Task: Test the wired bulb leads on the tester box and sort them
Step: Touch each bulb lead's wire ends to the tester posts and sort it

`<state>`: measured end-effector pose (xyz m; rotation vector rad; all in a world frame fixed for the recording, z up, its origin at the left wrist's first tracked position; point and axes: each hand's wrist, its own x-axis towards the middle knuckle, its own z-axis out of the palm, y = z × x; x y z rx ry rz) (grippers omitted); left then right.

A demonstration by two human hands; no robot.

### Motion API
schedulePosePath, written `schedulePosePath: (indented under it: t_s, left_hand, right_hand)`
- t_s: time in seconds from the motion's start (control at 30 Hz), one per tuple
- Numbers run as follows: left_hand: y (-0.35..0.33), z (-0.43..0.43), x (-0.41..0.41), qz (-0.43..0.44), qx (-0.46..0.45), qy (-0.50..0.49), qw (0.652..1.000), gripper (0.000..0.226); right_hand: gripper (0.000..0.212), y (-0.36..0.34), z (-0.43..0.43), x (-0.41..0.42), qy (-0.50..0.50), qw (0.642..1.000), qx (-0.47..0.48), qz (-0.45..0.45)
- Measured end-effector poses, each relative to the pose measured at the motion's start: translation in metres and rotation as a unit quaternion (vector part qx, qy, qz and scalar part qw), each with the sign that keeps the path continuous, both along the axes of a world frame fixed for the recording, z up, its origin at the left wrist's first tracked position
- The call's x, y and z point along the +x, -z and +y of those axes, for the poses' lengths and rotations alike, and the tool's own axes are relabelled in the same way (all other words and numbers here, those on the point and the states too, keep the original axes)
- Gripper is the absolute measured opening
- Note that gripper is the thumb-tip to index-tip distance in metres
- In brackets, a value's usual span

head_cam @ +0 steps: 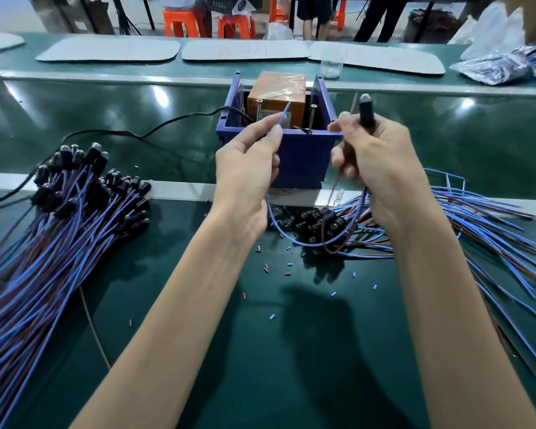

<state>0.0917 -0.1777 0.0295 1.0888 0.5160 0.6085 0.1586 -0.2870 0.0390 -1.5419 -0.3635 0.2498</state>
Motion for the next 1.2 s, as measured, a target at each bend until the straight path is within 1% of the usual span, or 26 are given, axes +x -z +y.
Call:
schedulePosePath:
  t_s: [0.07, 0.17, 0.3, 0.37, 0.47, 0.53, 0.6, 0.67, 0.77, 0.83, 0.87, 0.97, 1.1, 1.2]
  left_hand:
    - [0.0, 0.002, 0.002, 0.003, 0.006, -0.013, 1.0, 0.029]
    - [0.0, 0.003, 0.002, 0.011, 0.021, -0.021, 0.999, 0.039]
    - [0.001, 0.004, 0.001, -0.012, 0.017, -0.015, 1.0, 0.049]
    - [0.003, 0.007, 0.0, -0.022, 0.025, -0.019, 0.999, 0.047]
    - [0.004, 0.011, 0.001, -0.023, 0.029, -0.037, 0.999, 0.037]
    - [0.004, 0.014, 0.001, -0.021, 0.027, -0.047, 0.998, 0.035]
    - [0.004, 0.017, 0.0, -0.015, 0.023, -0.052, 0.998, 0.035]
    - [0.004, 0.018, -0.001, -0.001, 0.03, -0.051, 0.998, 0.036]
    - [0.004, 0.017, -0.002, 0.037, 0.068, -0.048, 0.996, 0.042]
    - [0.004, 0.016, -0.002, 0.034, 0.082, -0.048, 0.995, 0.048]
    - [0.005, 0.016, -0.002, 0.027, 0.087, -0.048, 0.995, 0.049]
    - [0.006, 0.018, -0.003, 0.016, 0.107, -0.049, 0.993, 0.043]
    - [0.009, 0.023, -0.004, 0.033, 0.158, -0.056, 0.985, 0.038]
    - [0.01, 0.027, -0.004, 0.042, 0.171, -0.062, 0.982, 0.025]
  right_hand:
    - [0.018, -0.001, -0.002, 0.004, 0.021, 1.0, -0.001, 0.006]
    - [0.024, -0.001, -0.002, 0.007, 0.024, 1.0, -0.007, 0.014]
    - [0.021, 0.002, 0.0, 0.006, 0.023, 0.999, -0.025, -0.027]
    - [0.017, 0.006, 0.0, 0.006, 0.035, 0.998, -0.025, -0.041]
    - [0.005, 0.008, -0.001, 0.008, 0.061, 0.997, -0.014, -0.041]
    - [0.008, 0.008, -0.002, 0.008, 0.057, 0.998, 0.03, -0.019]
    - [0.008, 0.008, -0.002, 0.008, 0.06, 0.997, 0.047, -0.014]
    - [0.01, 0.008, -0.001, 0.009, 0.08, 0.996, 0.036, -0.022]
    - [0.014, 0.009, -0.001, 0.009, 0.101, 0.994, 0.012, -0.026]
    - [0.013, 0.009, -0.001, 0.009, 0.104, 0.994, -0.024, -0.031]
    - [0.016, 0.009, -0.002, 0.009, 0.104, 0.993, -0.04, -0.031]
    - [0.024, 0.01, -0.003, 0.009, 0.106, 0.993, -0.048, -0.024]
    - [0.021, 0.011, -0.001, 0.008, 0.106, 0.994, -0.019, -0.016]
    - [0.026, 0.013, 0.0, 0.009, 0.116, 0.993, -0.016, -0.019]
